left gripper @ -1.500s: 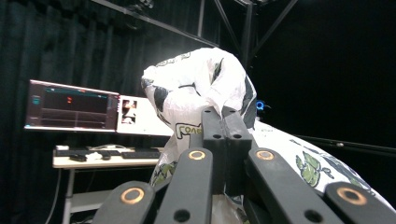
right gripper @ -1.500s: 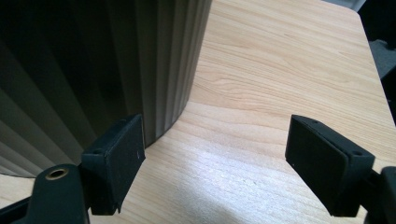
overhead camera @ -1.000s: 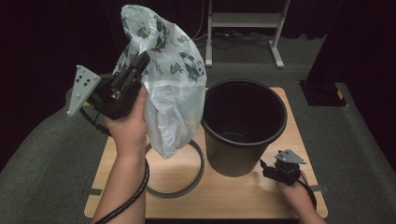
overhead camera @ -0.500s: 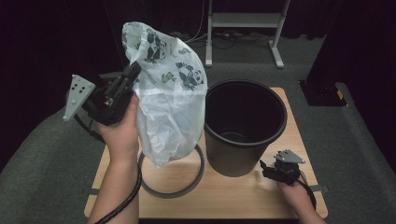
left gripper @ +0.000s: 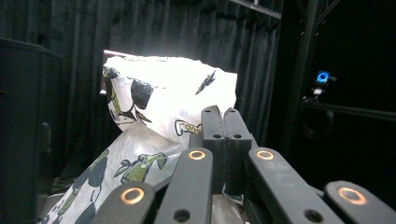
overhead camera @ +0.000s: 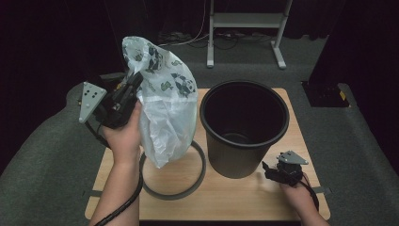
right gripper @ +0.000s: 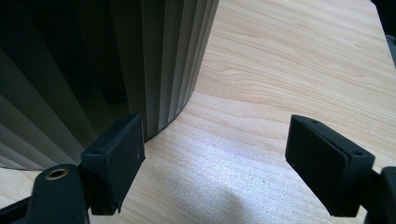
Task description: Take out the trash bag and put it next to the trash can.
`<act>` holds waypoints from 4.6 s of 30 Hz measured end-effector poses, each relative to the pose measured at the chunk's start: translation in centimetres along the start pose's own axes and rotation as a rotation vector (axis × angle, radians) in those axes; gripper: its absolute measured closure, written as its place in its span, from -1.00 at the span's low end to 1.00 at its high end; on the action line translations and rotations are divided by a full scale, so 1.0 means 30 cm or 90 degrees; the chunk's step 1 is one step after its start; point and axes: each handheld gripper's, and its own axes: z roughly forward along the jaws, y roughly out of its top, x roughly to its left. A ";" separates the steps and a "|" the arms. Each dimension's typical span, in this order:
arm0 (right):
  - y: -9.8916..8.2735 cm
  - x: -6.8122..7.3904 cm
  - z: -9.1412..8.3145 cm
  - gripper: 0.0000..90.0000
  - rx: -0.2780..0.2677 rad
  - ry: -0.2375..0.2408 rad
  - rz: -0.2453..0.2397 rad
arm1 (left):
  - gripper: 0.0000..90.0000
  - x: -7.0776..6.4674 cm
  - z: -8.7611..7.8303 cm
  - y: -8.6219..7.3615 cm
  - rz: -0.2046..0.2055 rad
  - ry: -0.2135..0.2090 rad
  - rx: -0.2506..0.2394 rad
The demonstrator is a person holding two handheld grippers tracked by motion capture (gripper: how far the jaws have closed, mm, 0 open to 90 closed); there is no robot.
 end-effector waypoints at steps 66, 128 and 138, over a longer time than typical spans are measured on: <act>0.006 -0.019 -0.030 -0.55 -0.024 0.016 0.016 | 0.79 0.039 0.421 -0.443 -0.023 0.090 0.192; 0.012 -0.023 -0.035 -0.55 -0.030 0.015 0.019 | 0.99 -0.150 0.304 -0.649 0.020 -0.034 0.346; 0.011 -0.031 -0.036 -0.55 -0.032 0.017 0.020 | 0.95 -0.181 0.343 -0.727 -0.001 -0.046 0.367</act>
